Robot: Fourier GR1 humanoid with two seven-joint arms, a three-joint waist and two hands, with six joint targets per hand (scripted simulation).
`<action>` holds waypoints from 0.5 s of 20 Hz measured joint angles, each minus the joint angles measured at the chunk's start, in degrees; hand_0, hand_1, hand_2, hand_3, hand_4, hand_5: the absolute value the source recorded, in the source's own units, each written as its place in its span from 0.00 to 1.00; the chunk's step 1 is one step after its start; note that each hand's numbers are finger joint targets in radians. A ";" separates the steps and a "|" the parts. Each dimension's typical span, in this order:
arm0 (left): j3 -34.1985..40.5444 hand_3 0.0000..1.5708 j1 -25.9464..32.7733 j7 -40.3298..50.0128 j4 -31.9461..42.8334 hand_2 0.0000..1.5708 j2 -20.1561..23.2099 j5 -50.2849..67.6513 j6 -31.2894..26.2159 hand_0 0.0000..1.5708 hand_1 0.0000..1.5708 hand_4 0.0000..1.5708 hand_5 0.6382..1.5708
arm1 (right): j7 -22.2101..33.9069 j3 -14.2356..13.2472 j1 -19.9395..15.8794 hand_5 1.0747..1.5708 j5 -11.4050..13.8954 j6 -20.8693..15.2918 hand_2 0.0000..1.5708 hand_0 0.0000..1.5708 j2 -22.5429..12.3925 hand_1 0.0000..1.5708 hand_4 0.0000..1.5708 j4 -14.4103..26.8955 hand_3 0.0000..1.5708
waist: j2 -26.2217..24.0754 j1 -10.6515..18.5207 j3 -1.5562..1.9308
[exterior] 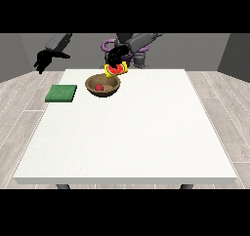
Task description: Pick the cup and pour the ball into the bowl, then pick the bowl and place it on the pad
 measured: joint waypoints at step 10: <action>-0.78 1.00 -10.18 -4.80 0.42 1.00 0.63 -7.87 -13.51 0.98 0.98 0.77 0.88 | -0.58 -0.07 0.73 0.89 0.01 1.32 0.00 0.00 -1.15 0.00 0.00 2.05 0.13 | -1.43 0.82 0.03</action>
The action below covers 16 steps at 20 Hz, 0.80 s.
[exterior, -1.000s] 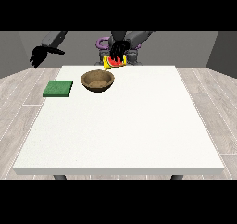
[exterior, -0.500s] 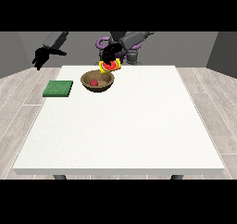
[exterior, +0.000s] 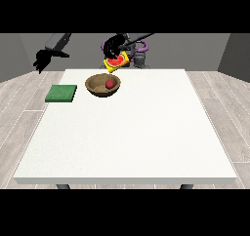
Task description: Pick the cup and pour the ball into the bowl, then pick the bowl and place it on the pad
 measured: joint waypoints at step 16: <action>20.78 0.99 9.81 -5.62 -12.23 1.00 4.89 13.98 11.40 0.31 0.31 0.56 0.99 | 3.18 -1.21 2.77 0.97 -2.24 -0.47 0.00 0.00 1.21 0.00 0.30 1.52 0.00 | 0.05 8.05 -0.27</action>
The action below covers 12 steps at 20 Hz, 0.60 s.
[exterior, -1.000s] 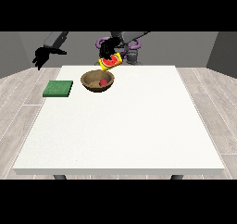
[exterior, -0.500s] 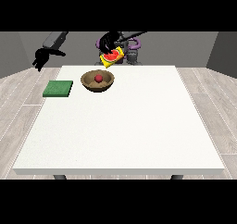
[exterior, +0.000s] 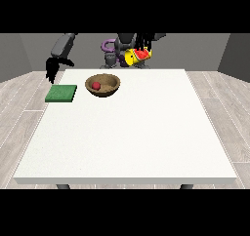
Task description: Pick the cup and pour the ball into the bowl, then pick the bowl and place it on the pad
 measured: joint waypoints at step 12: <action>20.93 0.00 8.98 -18.11 -4.00 0.00 -3.47 36.05 3.53 0.00 0.00 0.51 0.98 | -0.21 0.30 -2.47 1.00 -1.37 -3.17 0.00 0.00 4.89 0.00 0.26 -4.11 0.00 | 10.34 0.06 -0.06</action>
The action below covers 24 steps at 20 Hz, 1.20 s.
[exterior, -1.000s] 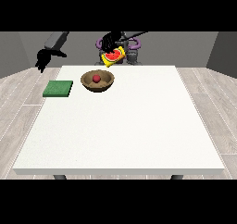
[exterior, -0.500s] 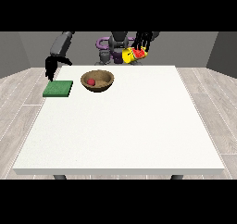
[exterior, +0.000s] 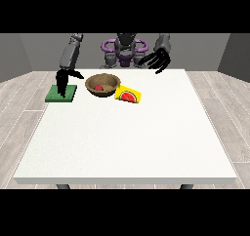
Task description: Pick the cup and pour the ball into the bowl, then pick the bowl and place it on the pad
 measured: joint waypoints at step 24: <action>6.56 0.00 3.40 -10.24 3.33 0.00 -0.17 19.27 -6.63 0.00 0.00 0.00 0.99 | -4.45 5.84 3.44 0.91 2.20 -1.80 0.00 0.00 8.70 0.00 0.07 -0.31 0.00 | -0.82 -3.19 -1.43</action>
